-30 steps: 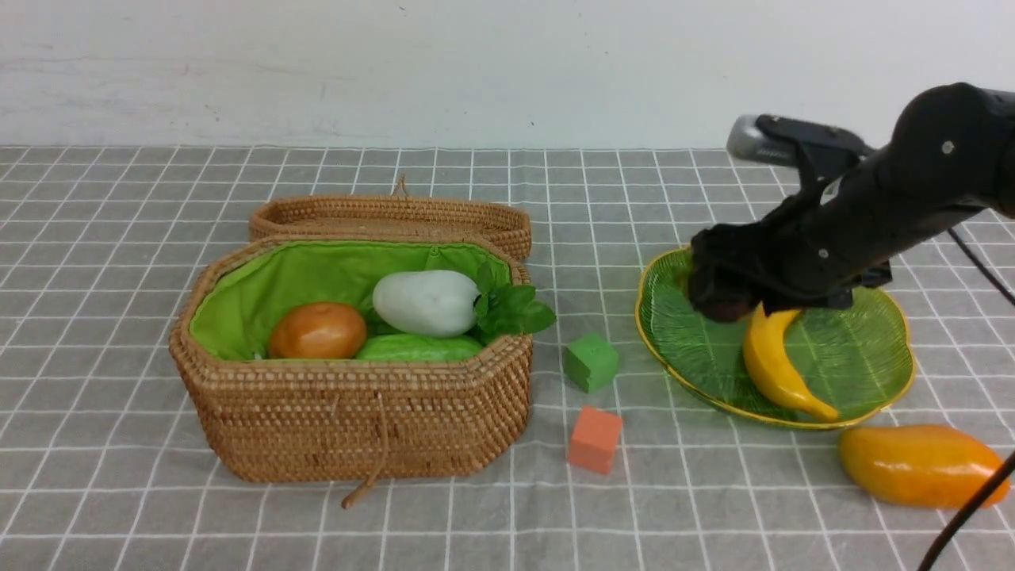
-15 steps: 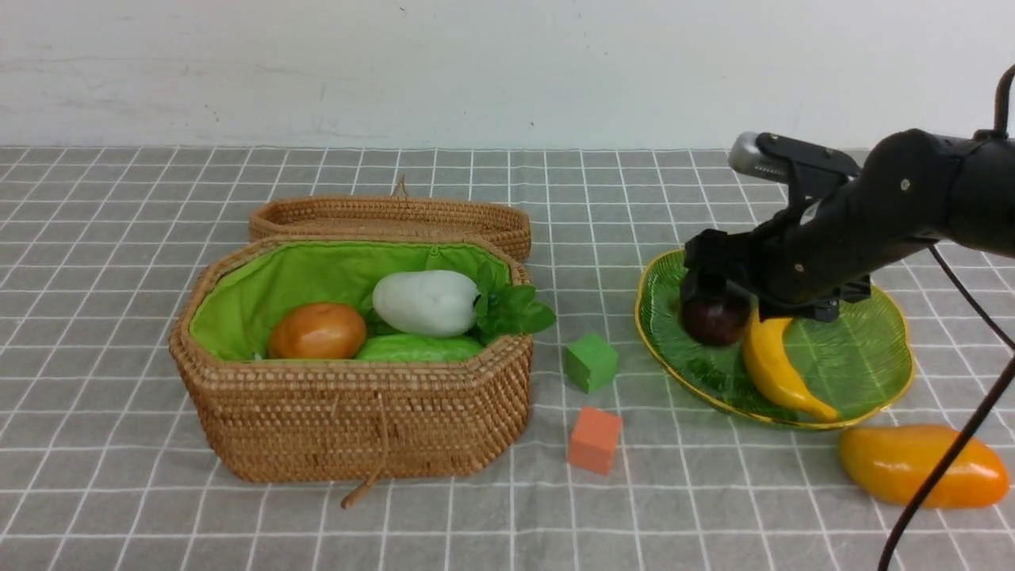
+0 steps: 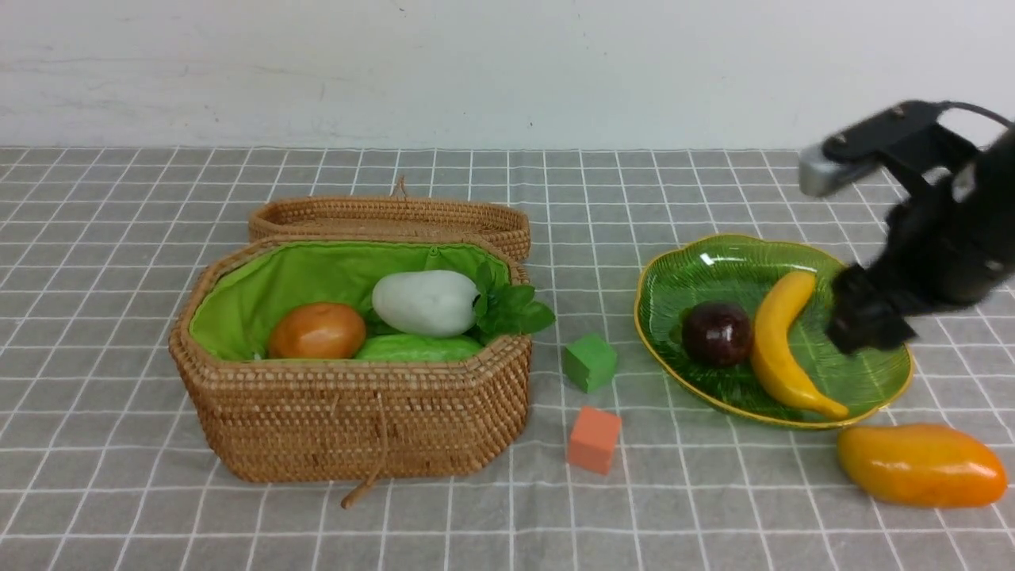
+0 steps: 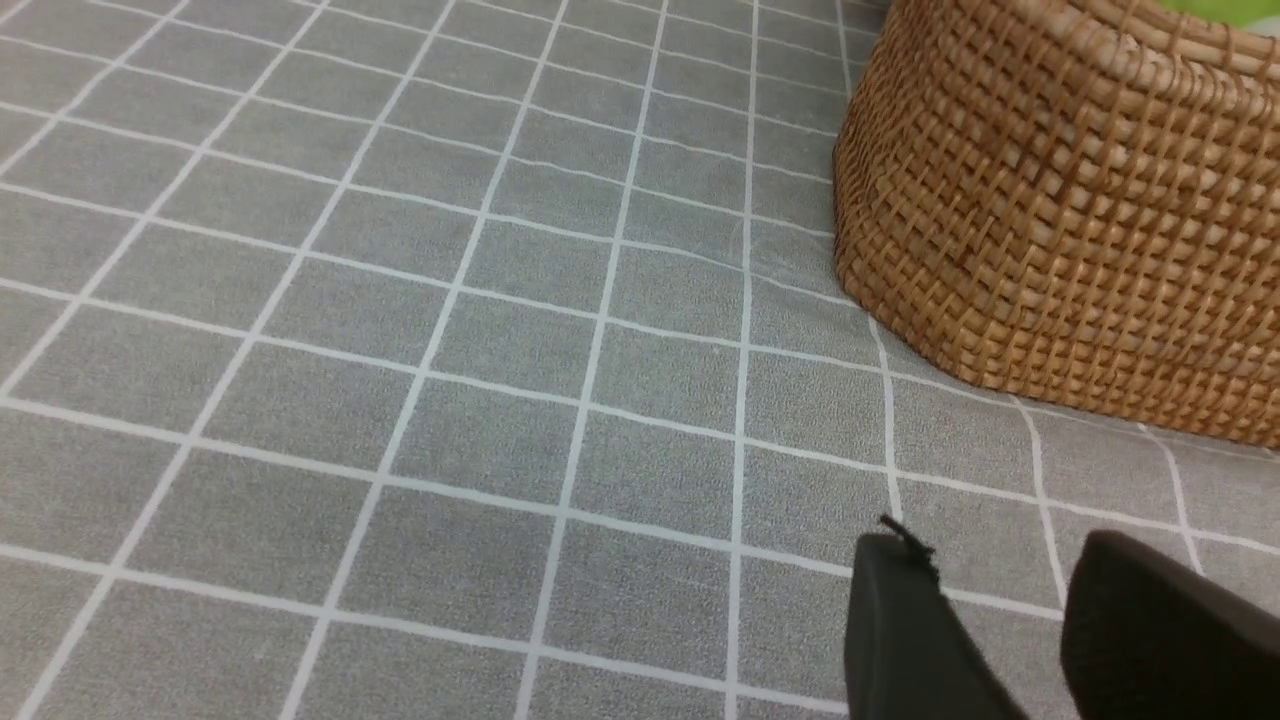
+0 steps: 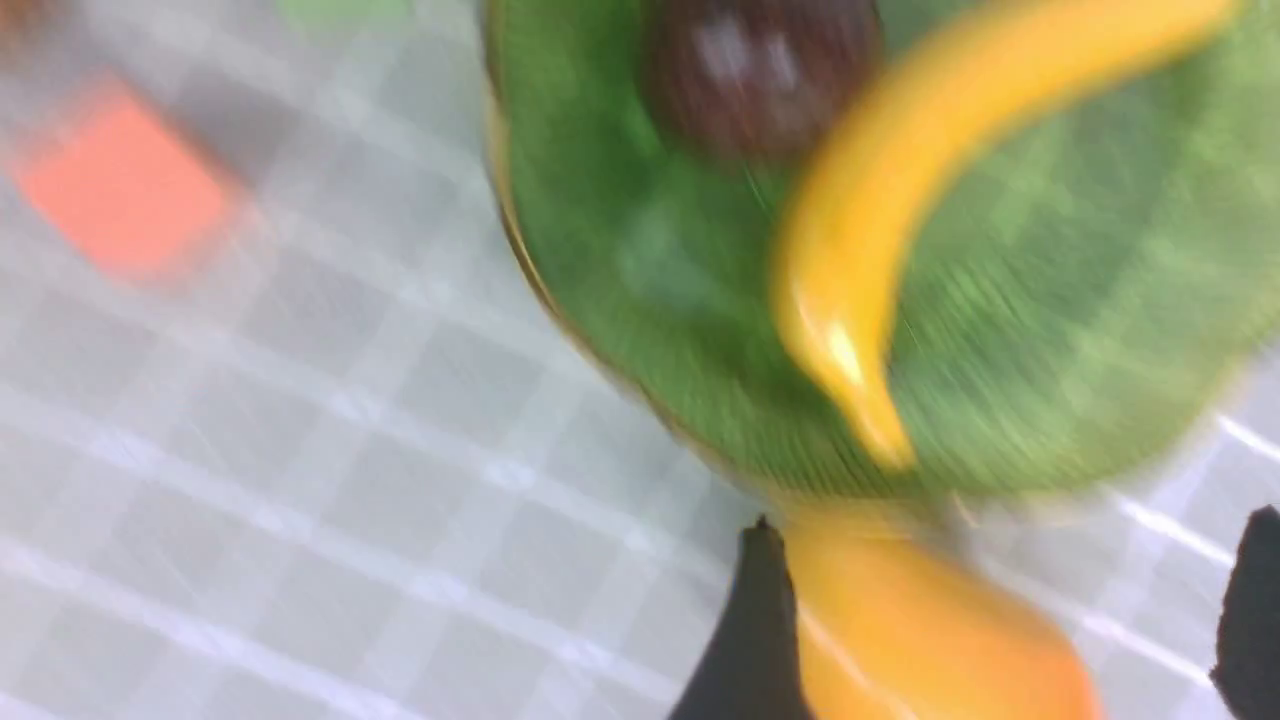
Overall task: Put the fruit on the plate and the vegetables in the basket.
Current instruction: Use the right arm to grab a mango and put it into the right plate
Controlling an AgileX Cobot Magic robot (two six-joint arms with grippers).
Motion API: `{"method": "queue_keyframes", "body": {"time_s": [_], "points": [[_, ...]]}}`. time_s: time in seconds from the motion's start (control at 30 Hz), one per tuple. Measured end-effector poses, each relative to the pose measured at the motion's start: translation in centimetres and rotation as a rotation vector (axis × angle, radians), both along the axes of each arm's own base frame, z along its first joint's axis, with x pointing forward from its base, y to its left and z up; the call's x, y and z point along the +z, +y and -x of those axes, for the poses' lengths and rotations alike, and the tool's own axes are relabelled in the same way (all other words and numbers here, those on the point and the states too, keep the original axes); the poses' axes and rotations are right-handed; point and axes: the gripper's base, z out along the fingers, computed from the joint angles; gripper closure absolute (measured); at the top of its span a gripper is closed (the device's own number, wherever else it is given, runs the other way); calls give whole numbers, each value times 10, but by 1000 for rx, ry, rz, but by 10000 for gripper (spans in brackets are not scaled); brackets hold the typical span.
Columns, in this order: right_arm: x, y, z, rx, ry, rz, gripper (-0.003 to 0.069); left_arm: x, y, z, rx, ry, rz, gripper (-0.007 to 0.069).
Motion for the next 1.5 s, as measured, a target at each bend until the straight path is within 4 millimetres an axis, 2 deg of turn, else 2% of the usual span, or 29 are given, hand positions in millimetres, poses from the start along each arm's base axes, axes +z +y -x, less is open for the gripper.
{"method": "queue_keyframes", "body": {"time_s": [0.03, 0.07, 0.1, 0.2, 0.47, 0.67, 0.83, 0.9, 1.17, 1.2, 1.33, 1.47, 1.5], "points": [[-12, -8, 6, 44, 47, 88, 92, 0, 0, 0, 0, 0, 0, 386], [-12, -9, 6, 51, 45, 102, 92, 0, 0, 0, 0, 0, 0, 386], [-26, -17, 11, 94, 99, 196, 92, 0, 0, 0, 0, 0, 0, 386], [-45, -25, 17, 141, 146, 283, 74, 0, 0, 0, 0, 0, 0, 386], [-59, -21, 5, 264, 108, 306, 27, 0, 0, 0, 0, 0, 0, 386], [-84, -21, -6, 336, 161, 316, 25, 0, 0, 0, 0, 0, 0, 386], [-108, -33, -13, 306, 235, 278, 49, 0, 0, 0, 0, 0, 0, 386], [-117, -37, -14, 291, 281, 238, 94, 0, 0, 0, 0, 0, 0, 386], [-114, -35, -5, 332, 375, 118, 110, 0, 0, 0, 0, 0, 0, 386], [-109, -34, -2, 336, 382, 102, 110, 0, 0, 0, 0, 0, 0, 386], [-78, -29, 2, 352, 349, 49, 110, 0, 0, 0, 0, 0, 0, 386], [-30, -23, -15, 302, 190, -57, 110, 0, 0, 0, 0, 0, 0, 386], [-25, -23, -18, 279, 162, -83, 110, 0, 0, 0, 0, 0, 0, 386]]}}
